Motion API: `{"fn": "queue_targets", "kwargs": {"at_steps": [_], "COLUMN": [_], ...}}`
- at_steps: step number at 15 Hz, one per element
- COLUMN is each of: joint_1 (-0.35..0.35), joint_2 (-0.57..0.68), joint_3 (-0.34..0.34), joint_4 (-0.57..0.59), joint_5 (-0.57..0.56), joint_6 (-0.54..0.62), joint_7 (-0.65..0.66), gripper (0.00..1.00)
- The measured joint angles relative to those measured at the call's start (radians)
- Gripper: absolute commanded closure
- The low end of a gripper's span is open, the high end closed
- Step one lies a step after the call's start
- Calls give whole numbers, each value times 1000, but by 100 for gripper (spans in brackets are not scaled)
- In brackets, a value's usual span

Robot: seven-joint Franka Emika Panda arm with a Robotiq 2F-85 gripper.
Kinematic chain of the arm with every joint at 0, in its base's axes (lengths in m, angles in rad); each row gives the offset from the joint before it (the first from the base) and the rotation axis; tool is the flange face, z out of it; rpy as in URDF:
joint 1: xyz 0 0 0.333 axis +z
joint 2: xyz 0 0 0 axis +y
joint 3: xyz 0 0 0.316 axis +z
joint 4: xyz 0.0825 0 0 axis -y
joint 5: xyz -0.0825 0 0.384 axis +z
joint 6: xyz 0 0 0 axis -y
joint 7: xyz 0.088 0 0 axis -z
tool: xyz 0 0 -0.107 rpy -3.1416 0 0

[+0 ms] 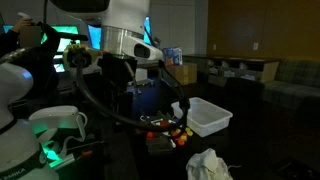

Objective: Use the white cloth to move the objects to the left and put it in the white storage box

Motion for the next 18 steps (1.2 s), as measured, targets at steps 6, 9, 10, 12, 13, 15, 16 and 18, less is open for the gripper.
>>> {"fn": "queue_targets", "kwargs": {"at_steps": [6, 9, 10, 12, 13, 15, 16, 18], "joint_1": [0, 0, 0, 1, 2, 7, 12, 26], "joint_2": [0, 9, 18, 48, 70, 122, 154, 226], "joint_3": [0, 0, 0, 0, 0, 0, 0, 0], "joint_4": [0, 1, 3, 9, 12, 19, 23, 34], "joint_5": [0, 0, 0, 0, 0, 0, 0, 6], "joint_6": [0, 14, 30, 89, 131, 224, 275, 376], "joint_7": [0, 0, -2, -12, -22, -41, -50, -66], "gripper": [0, 0, 0, 0, 0, 0, 0, 0]}}
